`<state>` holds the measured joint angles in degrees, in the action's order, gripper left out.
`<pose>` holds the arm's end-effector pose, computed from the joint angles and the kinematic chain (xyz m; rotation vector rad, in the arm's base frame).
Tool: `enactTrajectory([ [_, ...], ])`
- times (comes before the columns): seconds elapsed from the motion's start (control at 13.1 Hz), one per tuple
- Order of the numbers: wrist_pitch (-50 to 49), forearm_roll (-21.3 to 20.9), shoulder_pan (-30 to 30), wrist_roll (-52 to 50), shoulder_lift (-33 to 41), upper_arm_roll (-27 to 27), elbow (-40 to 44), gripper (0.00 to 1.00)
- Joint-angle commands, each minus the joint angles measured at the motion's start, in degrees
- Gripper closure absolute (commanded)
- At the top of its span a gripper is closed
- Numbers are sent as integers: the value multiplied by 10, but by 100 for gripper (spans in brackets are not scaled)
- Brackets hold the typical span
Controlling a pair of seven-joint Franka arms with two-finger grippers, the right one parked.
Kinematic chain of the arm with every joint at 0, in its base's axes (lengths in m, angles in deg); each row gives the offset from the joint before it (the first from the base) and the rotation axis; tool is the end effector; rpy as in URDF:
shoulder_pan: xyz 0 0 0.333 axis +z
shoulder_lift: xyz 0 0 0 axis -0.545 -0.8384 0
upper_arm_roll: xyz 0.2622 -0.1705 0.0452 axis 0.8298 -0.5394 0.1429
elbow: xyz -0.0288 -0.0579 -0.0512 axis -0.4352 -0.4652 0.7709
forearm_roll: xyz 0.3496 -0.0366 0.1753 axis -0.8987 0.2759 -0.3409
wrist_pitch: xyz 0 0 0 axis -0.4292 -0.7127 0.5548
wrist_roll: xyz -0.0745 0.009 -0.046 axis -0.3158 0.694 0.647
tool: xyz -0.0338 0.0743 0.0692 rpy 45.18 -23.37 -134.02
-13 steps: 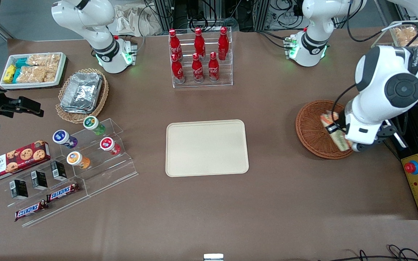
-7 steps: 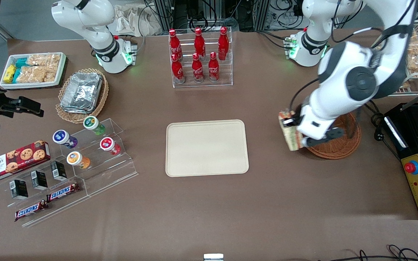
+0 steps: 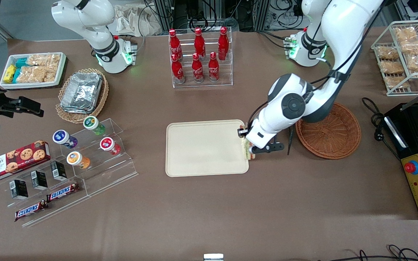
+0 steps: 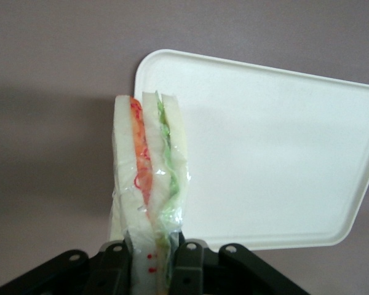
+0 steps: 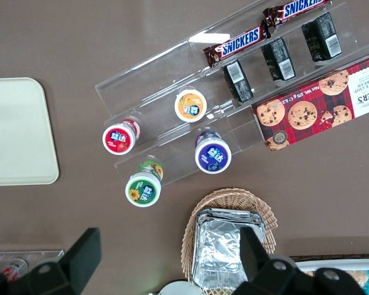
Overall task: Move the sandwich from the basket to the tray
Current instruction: 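Carry the sandwich over the cream tray and lower it onto the tray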
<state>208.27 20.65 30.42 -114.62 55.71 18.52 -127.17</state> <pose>0.5330 -0.3479 0.3074 2.8889 0.2261 -0.1702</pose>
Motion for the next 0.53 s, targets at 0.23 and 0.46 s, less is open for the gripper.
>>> enactTrajectory([
  [0.23,79,-105,-26,-73,-56,3,6,100],
  [0.46,87,-155,-30,-104,-76,2,12,100],
])
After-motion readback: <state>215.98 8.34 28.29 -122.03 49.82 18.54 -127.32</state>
